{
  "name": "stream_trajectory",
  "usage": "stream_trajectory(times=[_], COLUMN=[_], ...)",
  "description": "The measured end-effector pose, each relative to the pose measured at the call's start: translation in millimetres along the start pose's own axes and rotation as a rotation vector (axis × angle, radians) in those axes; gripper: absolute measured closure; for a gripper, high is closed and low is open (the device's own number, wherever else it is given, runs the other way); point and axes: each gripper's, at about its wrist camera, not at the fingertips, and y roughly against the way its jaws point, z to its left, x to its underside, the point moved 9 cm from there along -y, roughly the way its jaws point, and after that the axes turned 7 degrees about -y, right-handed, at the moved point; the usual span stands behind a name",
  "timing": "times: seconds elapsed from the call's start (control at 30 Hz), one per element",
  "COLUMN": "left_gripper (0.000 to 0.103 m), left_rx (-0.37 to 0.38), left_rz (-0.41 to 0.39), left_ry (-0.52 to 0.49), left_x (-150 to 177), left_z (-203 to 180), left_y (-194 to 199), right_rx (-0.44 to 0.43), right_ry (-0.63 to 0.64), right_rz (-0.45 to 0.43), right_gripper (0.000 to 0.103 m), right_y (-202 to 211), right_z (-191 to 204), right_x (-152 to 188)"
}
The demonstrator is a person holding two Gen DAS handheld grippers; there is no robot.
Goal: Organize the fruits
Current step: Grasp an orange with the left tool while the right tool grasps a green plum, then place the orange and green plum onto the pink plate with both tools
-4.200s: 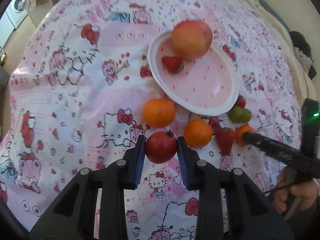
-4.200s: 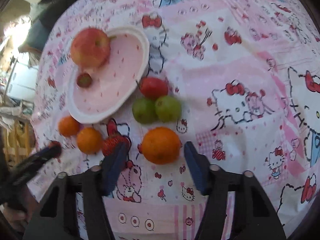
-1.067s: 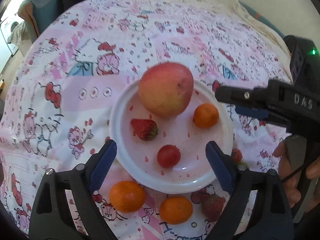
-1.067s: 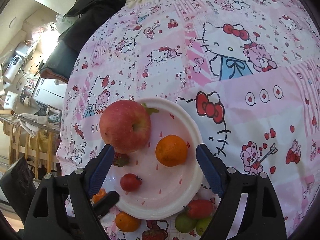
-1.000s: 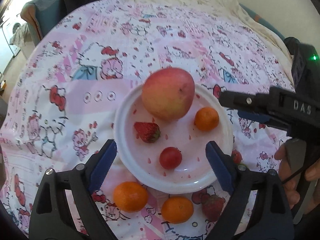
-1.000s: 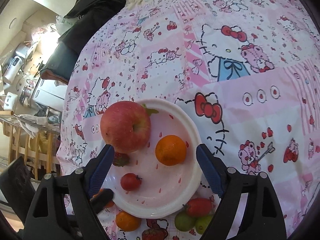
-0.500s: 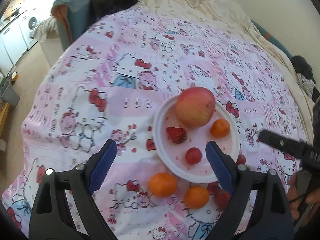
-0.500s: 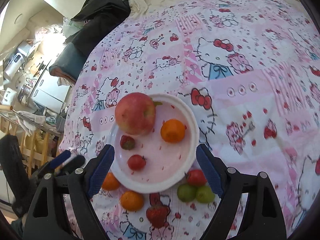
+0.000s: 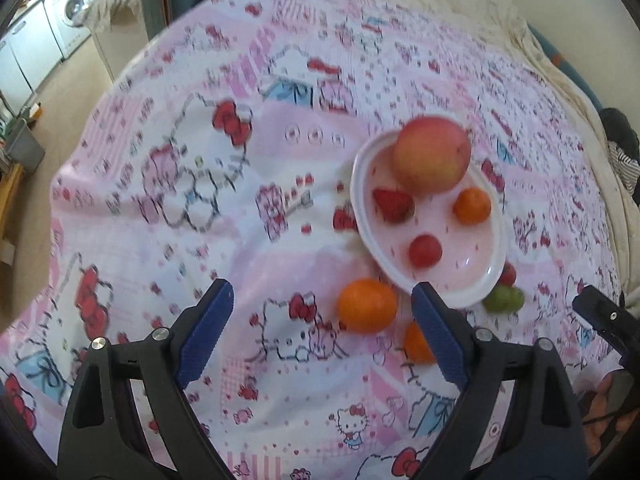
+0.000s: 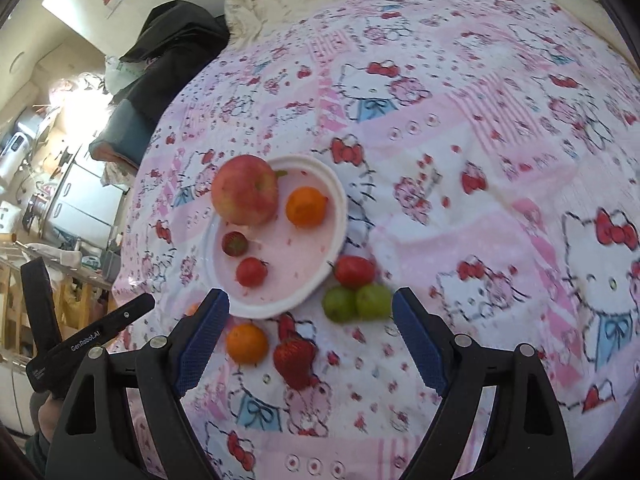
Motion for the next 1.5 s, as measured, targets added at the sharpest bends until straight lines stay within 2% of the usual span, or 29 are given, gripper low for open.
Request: stream_trajectory(times=[0.17,0.27,0.33,0.43,0.47,0.5,0.53,0.6,0.73,0.83,0.87,1.0,1.13,1.33,1.4,1.5], left_gripper=[0.015,0.015,0.015,0.016,0.018,0.023,0.025,0.033,0.041,0.059,0.068,0.068,0.069,0.07,0.07,0.07], left_rx=[0.031,0.035,0.03,0.018,0.014,0.012,0.012,0.016,0.024,0.056,0.068,0.044,0.056,0.061,0.064,0.071], left_rz=[0.047,0.054,0.056,0.062,0.068,0.074,0.083,0.1,0.104,0.097,0.093,0.087,0.085,0.06,0.056,0.051], left_ry=[-0.004,-0.031,-0.051,-0.085,-0.095,-0.099,-0.1,-0.093,-0.096,-0.106,-0.121,-0.161,-0.149,-0.132,-0.127,-0.12], left_x=[9,12,14,17,18,19,20,22,23,20,20,19,19,16,15,15], left_z=[-7,-15,-21,-27,-28,-28,-28,-26,-26,-32,-36,-41,-39,-36,-37,-36], left_y=[-17,-23,-26,-30,-33,-35,-37,-41,-46,-45,-44,-41,-41,-33,-31,-27], right_rx=[0.028,0.079,0.113,0.086,0.069,0.057,0.026,-0.004,-0.006,0.001,0.009,0.008,-0.026,-0.024,-0.018,-0.022], right_ry=[-0.029,-0.051,-0.086,-0.13,-0.144,-0.154,-0.178,-0.208,-0.228,-0.229,-0.231,-0.259,-0.296,-0.296,-0.296,-0.294], right_rz=[-0.005,0.001,0.023,0.084,0.1,0.108,0.129,0.153,0.176,0.196,0.204,0.22,0.223,0.23,0.226,0.219], right_gripper=[0.017,0.017,0.017,0.017,0.022,0.033,0.037,0.054,0.06,0.06,0.06,0.06,0.06,0.061,0.069,0.071], right_y=[4,0,-6,-20,-24,-27,-31,-37,-47,-57,-61,-71,-75,-78,-78,-76], right_z=[-20,-35,-48,-53,-54,-54,-53,-53,-53,-52,-53,-58,-58,-60,-61,-63], right_x=[0,0,1,4,5,6,7,8,10,12,12,11,10,12,11,10])
